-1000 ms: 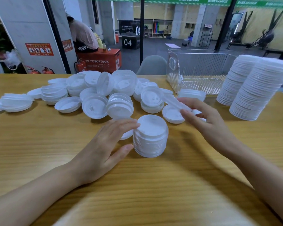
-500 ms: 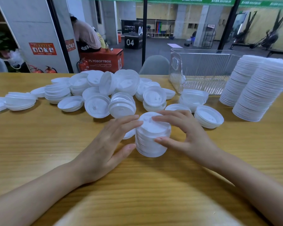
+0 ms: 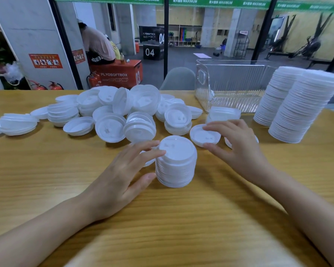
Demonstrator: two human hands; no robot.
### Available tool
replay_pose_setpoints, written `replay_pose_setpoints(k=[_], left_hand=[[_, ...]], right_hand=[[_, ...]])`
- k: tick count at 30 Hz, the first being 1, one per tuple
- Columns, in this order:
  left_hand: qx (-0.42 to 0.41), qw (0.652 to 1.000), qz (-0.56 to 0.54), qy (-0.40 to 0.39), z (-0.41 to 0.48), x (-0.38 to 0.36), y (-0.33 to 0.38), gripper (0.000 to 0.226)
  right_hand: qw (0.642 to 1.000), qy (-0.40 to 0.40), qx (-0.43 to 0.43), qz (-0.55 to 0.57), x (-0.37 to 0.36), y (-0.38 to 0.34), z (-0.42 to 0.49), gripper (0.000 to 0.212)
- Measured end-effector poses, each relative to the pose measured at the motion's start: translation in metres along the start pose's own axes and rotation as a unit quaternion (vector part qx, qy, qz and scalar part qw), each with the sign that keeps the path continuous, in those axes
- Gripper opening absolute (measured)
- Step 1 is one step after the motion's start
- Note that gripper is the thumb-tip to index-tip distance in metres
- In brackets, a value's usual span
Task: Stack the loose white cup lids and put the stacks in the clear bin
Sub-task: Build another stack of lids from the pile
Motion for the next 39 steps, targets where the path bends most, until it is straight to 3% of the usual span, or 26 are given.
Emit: replay_pose_setpoints(k=[5,10,12,14,17,19,21,23,25,32,39], left_hand=[[0.001,1.000,-0.007,-0.003,0.000,-0.001,0.001,0.042],[0.004,1.000,-0.004,-0.004,0.000,0.000,0.001,0.042],[0.003,1.000,-0.004,-0.003,0.000,0.000,0.001,0.042],[0.002,1.000,-0.003,-0.004,0.001,0.000,0.001,0.042],[0.006,1.000,-0.008,-0.007,0.000,-0.001,0.000,0.043],[0.010,1.000,-0.013,-0.008,0.000,-0.001,-0.001,0.043],[0.009,1.000,-0.015,-0.010,0.000,-0.002,-0.001,0.043],[0.011,1.000,-0.017,-0.012,0.000,-0.002,-0.001,0.043],[0.010,1.000,-0.017,-0.011,0.000,-0.001,-0.001,0.043],[0.010,1.000,-0.025,-0.014,0.000,-0.003,-0.001,0.042],[0.011,0.999,-0.030,-0.017,0.000,-0.003,-0.001,0.042]], right_hand=[[0.980,-0.089,0.003,-0.177,-0.032,0.024,-0.001,0.034],[0.977,-0.041,0.051,-0.202,-0.029,0.012,0.001,0.004],[0.991,-0.020,0.040,-0.124,-0.018,0.005,0.004,0.006],[0.997,-0.011,-0.030,0.071,-0.006,0.005,0.006,0.009],[0.934,-0.001,-0.155,0.320,0.002,0.016,0.004,0.016],[0.904,-0.033,-0.235,0.354,-0.005,0.028,-0.003,0.025],[0.918,-0.067,-0.274,0.278,-0.010,0.039,-0.008,0.025],[0.956,-0.089,-0.248,0.131,-0.010,0.044,-0.007,0.021],[0.972,-0.103,-0.207,0.052,-0.010,0.041,-0.006,0.026],[0.973,-0.194,-0.127,0.013,-0.027,0.027,-0.012,0.057],[0.977,-0.184,-0.107,0.030,-0.034,0.026,-0.013,0.051]])
Point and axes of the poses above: each hand's wrist, its own z-axis towards the middle knuckle, its own x-axis out of the back of the hand, y = z × x, the point moved 8 cm from there along z, towards the middle knuckle
